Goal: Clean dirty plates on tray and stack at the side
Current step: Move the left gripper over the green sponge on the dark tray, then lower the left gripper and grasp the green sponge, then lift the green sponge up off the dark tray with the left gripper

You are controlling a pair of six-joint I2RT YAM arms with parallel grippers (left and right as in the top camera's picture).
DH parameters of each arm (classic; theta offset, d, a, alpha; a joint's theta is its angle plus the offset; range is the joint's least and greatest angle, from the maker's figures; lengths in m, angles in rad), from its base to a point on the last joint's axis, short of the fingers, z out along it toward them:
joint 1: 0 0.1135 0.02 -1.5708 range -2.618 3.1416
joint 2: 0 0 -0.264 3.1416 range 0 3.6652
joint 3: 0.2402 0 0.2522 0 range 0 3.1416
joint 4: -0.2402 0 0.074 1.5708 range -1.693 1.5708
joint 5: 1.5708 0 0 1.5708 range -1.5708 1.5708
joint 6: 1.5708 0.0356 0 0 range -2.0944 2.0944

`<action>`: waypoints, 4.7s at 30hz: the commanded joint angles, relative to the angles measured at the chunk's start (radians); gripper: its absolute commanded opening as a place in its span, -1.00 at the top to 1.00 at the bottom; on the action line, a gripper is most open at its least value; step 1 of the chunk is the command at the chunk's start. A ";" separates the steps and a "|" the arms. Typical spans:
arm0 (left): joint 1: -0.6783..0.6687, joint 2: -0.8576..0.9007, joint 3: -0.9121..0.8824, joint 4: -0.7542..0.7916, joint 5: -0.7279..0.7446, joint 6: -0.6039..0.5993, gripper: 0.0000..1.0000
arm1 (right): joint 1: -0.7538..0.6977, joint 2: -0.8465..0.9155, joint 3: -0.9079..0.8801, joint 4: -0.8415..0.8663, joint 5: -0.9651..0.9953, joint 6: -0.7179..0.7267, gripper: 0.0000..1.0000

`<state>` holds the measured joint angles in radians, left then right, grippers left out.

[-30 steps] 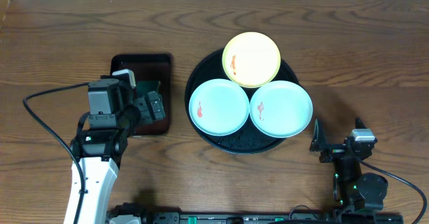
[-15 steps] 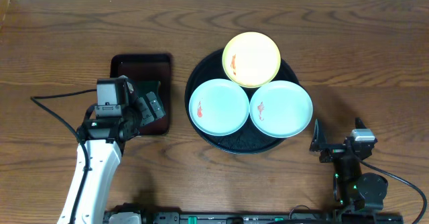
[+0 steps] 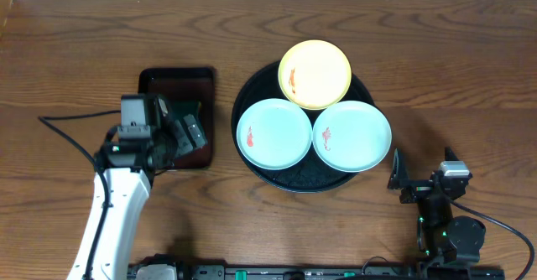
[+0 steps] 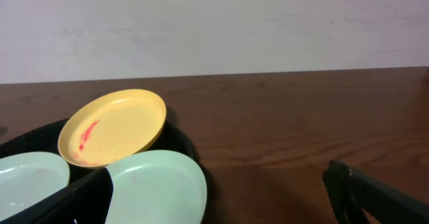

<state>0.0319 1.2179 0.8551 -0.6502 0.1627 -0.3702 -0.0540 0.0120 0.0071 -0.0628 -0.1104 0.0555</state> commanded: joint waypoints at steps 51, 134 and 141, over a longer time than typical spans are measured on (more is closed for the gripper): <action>-0.005 0.582 0.280 0.059 0.014 0.146 -1.00 | -0.009 -0.005 -0.002 -0.004 0.005 -0.011 -0.99; -0.004 0.414 0.165 0.363 -0.283 0.061 0.85 | -0.009 -0.005 -0.002 -0.004 0.005 -0.012 -0.98; -0.004 0.264 0.179 0.380 -0.278 0.061 0.85 | -0.009 -0.005 -0.002 -0.004 0.005 -0.012 -0.99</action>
<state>0.0280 1.6161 1.0031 -0.2859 -0.0879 -0.2928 -0.0540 0.0120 0.0071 -0.0631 -0.1108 0.0555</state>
